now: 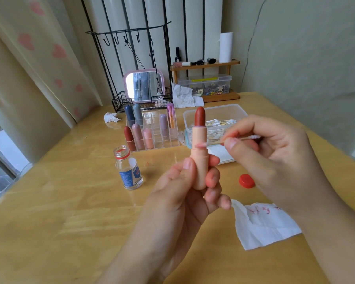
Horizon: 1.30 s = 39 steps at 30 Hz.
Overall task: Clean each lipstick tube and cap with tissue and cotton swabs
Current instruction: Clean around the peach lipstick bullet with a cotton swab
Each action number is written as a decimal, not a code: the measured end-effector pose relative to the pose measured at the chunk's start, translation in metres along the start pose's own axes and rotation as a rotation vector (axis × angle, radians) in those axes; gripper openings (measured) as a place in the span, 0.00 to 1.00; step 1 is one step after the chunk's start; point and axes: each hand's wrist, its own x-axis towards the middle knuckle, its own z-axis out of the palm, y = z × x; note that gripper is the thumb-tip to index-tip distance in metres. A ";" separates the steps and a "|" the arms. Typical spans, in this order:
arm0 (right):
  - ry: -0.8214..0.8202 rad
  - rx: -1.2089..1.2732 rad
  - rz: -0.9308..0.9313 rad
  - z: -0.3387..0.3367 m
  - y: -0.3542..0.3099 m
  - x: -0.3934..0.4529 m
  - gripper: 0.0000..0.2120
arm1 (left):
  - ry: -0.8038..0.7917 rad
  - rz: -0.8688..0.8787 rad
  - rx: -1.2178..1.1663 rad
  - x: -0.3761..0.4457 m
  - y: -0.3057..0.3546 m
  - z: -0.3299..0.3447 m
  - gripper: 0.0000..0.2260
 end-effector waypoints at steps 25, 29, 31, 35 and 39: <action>0.018 0.000 -0.056 -0.001 -0.004 0.002 0.05 | -0.105 -0.055 -0.103 0.000 -0.001 -0.002 0.15; 0.034 -0.015 -0.077 -0.002 -0.003 0.003 0.05 | -0.133 -0.091 -0.176 -0.001 -0.001 -0.004 0.15; -0.015 -0.007 -0.075 -0.003 -0.003 0.001 0.06 | -0.152 -0.111 -0.219 -0.001 0.001 -0.003 0.15; -0.008 0.003 -0.069 -0.001 -0.003 0.001 0.06 | -0.151 -0.069 -0.151 -0.002 0.003 0.001 0.05; 0.047 -0.031 -0.078 0.000 -0.004 0.002 0.05 | -0.127 -0.059 -0.113 -0.001 0.002 0.002 0.05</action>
